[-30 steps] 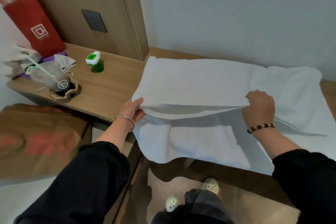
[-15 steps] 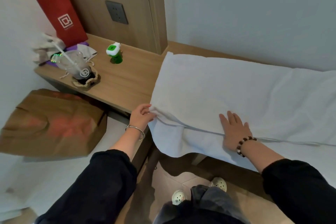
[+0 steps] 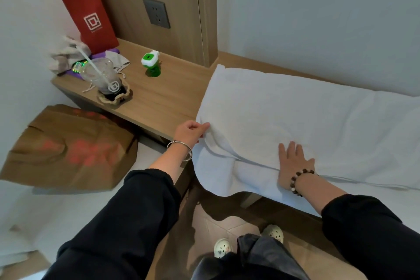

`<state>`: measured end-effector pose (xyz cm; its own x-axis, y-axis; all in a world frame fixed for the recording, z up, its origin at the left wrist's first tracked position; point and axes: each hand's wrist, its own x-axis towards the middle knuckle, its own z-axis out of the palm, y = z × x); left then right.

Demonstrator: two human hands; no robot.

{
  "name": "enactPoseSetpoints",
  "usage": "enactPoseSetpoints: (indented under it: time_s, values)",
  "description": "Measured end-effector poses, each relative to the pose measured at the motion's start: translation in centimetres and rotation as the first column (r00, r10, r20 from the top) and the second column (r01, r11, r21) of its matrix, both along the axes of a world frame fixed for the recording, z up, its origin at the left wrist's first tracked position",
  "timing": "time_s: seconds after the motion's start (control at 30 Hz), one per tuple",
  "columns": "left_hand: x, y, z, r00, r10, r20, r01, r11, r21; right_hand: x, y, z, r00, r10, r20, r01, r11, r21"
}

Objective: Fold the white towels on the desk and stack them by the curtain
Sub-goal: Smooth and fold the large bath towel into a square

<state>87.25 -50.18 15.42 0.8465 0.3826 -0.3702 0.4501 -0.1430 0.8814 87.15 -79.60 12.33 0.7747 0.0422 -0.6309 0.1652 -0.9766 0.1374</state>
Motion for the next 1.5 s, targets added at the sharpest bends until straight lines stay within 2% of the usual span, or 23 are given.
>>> enactPoseSetpoints:
  time_s: [0.13,0.23,0.37,0.47,0.53,0.63,0.67,0.83,0.9,0.97,1.03,1.07,1.1,1.13,1.17,1.2,1.3,1.33,1.37,1.4,1.43,1.47,1.5]
  values:
    - [0.7,0.1,0.4,0.997,0.043,-0.057,-0.046,0.998,-0.048,-0.1,-0.1,-0.1,1.0,-0.002,-0.002,0.002,1.0,0.008]
    - [0.4,1.0,0.0,0.988,-0.136,-0.071,0.146,0.978,0.152,-0.2,-0.2,-0.1,1.0,0.001,0.001,-0.001,1.0,0.007]
    - [-0.2,2.4,-0.8,0.871,-0.351,-0.345,0.483,0.742,0.465,-0.3,0.1,0.2,1.0,0.001,-0.002,-0.001,1.0,0.003]
    - [-0.3,2.3,-0.9,0.84,-0.355,-0.41,0.54,0.61,0.579,-0.3,0.2,0.2,1.0,0.001,-0.001,-0.001,1.0,-0.004]
    - [-0.4,2.1,-0.9,0.88,-0.344,-0.329,0.476,0.618,0.626,-0.3,0.2,0.2,1.0,0.003,-0.001,-0.003,1.0,-0.009]
    - [-1.1,1.8,-1.2,0.961,-0.249,-0.123,0.276,0.805,0.525,-0.3,0.2,0.0,1.0,0.0,0.005,0.001,1.0,-0.012]
    - [-1.4,1.8,-1.3,0.973,-0.222,-0.07,0.227,0.834,0.504,-0.3,0.3,-0.1,1.0,-0.003,0.007,0.003,1.0,-0.011]
    - [-2.3,1.5,-1.8,0.986,-0.128,0.104,0.017,0.706,0.708,-0.3,0.1,-0.4,1.0,-0.018,0.022,0.018,1.0,0.009]
    - [-2.9,1.3,-2.7,0.994,-0.055,0.094,-0.028,0.709,0.704,-0.4,0.0,-0.4,0.999,-0.02,0.044,0.018,0.999,0.029]
    - [-3.4,0.5,-3.9,0.999,0.051,-0.008,-0.038,0.828,0.56,-0.5,-0.3,-0.3,0.994,-0.019,0.108,0.01,0.996,0.085]
    - [-3.7,-0.3,-4.9,0.981,0.163,-0.102,-0.144,0.975,0.169,-0.6,-1.2,-0.3,0.982,-0.02,0.189,-0.01,0.987,0.157]
    - [-3.8,-0.5,-4.9,0.954,0.251,-0.163,-0.267,0.96,-0.088,-0.6,-1.7,-0.2,0.976,-0.02,0.215,-0.02,0.983,0.183]
    - [-4.0,-0.5,-4.9,0.916,0.321,-0.241,-0.386,0.867,-0.314,-0.8,-2.2,-0.2,0.972,-0.021,0.233,-0.027,0.979,0.202]
    - [-4.2,-0.3,-4.8,0.885,0.362,-0.292,-0.462,0.761,-0.455,-0.9,-2.5,-0.3,0.968,-0.026,0.249,-0.029,0.976,0.215]
    - [-4.4,-0.2,-4.7,0.88,0.366,-0.303,-0.475,0.716,-0.512,-1.2,-2.5,-0.4,0.963,-0.036,0.266,-0.025,0.974,0.223]
    - [-4.5,-0.3,-4.4,0.891,0.35,-0.288,-0.452,0.738,-0.5,-1.4,-2.4,-0.5,0.957,-0.049,0.286,-0.017,0.974,0.224]
    - [-4.0,-1.4,-4.4,0.933,0.321,-0.162,-0.355,0.893,-0.276,-1.8,-1.6,-0.7,0.951,-0.099,0.294,0.041,0.979,0.199]
    - [-3.8,-1.8,-4.5,0.946,0.305,-0.114,-0.317,0.942,-0.106,-1.8,-1.5,-0.7,0.953,-0.116,0.28,0.062,0.979,0.195]
    - [-3.6,-2.1,-4.6,0.962,0.266,-0.062,-0.255,0.955,0.15,-1.7,-1.5,-0.7,0.956,-0.128,0.264,0.076,0.977,0.198]
    - [-3.4,-2.4,-4.6,0.989,0.149,-0.024,-0.119,0.869,0.481,-1.6,-1.6,-0.7,0.959,-0.137,0.25,0.086,0.975,0.204]
    - [-3.2,-2.9,-4.8,0.999,-0.043,-0.032,0.053,0.672,0.738,-1.4,-1.6,-0.8,0.96,-0.144,0.24,0.093,0.973,0.21]
    - [-2.9,-3.5,-5.0,0.959,-0.248,-0.134,0.235,0.442,0.865,-1.2,-1.7,-0.9,0.96,-0.15,0.236,0.099,0.971,0.216]
    - [-2.5,-4.0,-5.6,0.878,-0.405,-0.256,0.39,0.293,0.873,-0.8,-1.7,-0.9,0.959,-0.158,0.235,0.105,0.969,0.222]
